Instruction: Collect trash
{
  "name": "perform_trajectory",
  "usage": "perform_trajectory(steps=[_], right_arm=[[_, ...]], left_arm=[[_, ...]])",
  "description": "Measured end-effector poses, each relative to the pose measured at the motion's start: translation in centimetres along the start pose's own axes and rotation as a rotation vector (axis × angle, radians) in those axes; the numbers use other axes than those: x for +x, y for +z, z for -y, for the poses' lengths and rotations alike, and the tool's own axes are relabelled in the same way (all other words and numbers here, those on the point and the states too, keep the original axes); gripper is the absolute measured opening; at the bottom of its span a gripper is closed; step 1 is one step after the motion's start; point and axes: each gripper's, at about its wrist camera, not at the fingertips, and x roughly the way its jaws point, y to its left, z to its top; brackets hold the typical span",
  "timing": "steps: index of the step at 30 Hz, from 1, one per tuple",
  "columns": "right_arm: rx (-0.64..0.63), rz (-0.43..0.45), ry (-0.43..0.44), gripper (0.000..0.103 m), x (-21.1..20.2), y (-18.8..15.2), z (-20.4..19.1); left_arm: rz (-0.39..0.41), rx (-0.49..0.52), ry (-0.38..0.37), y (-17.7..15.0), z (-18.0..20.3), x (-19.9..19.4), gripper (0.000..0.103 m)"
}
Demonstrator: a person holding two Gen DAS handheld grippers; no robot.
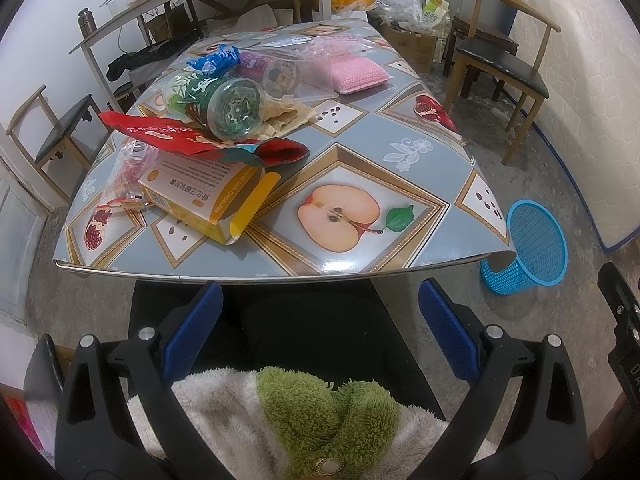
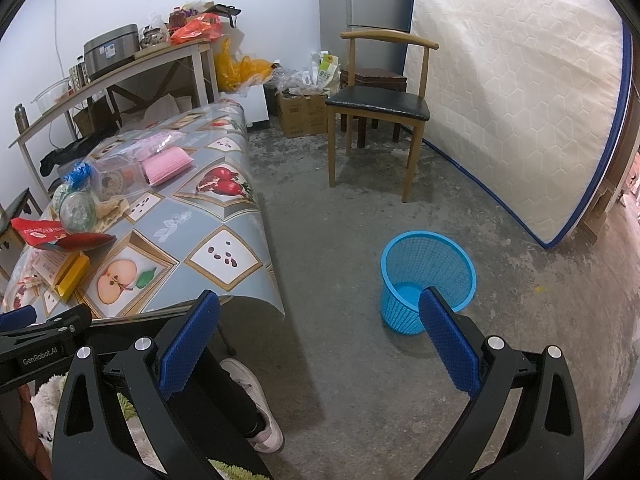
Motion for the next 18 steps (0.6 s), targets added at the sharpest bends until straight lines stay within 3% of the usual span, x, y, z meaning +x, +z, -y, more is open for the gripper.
perform_trajectory(steps=[18], right_arm=[[0.002,0.002,0.004,0.097,-0.03,0.08,0.43]], left_arm=[[-0.004,0.001,0.0,-0.3,-0.15,0.38,0.094]])
